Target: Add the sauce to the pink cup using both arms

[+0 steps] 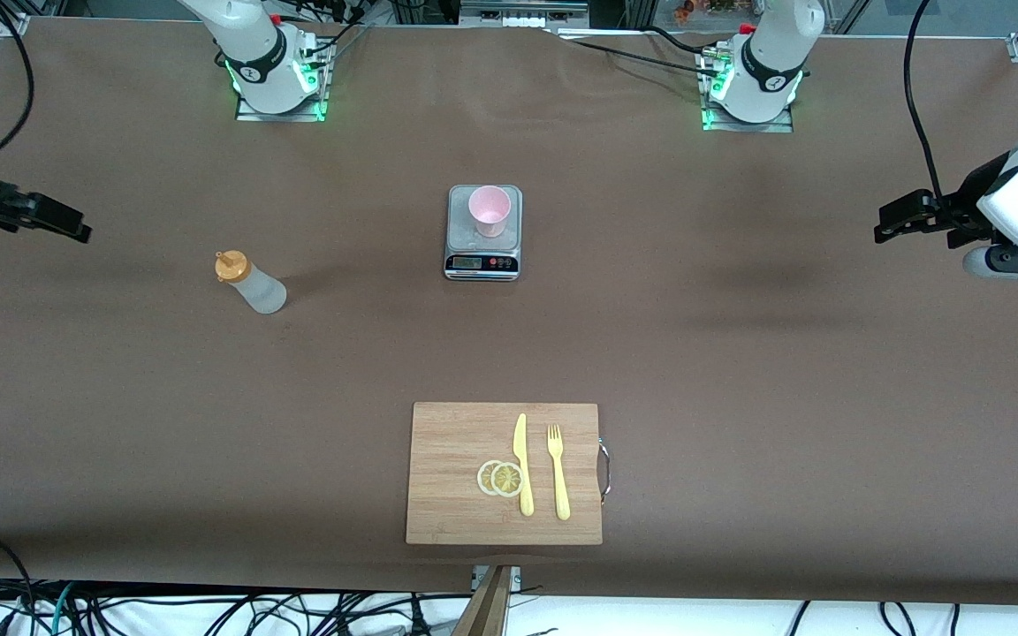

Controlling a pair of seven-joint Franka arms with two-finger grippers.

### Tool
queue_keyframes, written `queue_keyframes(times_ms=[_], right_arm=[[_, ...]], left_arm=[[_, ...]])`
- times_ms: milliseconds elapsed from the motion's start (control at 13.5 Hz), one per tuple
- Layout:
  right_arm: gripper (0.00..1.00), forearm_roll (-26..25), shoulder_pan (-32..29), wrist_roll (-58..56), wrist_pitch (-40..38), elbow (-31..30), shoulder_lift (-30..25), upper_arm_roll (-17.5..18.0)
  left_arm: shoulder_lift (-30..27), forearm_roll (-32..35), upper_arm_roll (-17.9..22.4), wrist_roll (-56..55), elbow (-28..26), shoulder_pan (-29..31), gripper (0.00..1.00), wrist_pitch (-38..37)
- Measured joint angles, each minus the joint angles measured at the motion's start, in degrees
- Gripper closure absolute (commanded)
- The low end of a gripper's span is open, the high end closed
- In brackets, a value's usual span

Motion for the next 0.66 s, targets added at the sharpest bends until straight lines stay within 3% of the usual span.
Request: queue_keyframes(times_ms=[665], right_arm=[[0.00,0.03,0.65,0.40,-3.28,2.34,-0.20,1.12]], left_arm=[[0.01,0.00,0.00,0.00,0.02,0.00,0.00,0.00]])
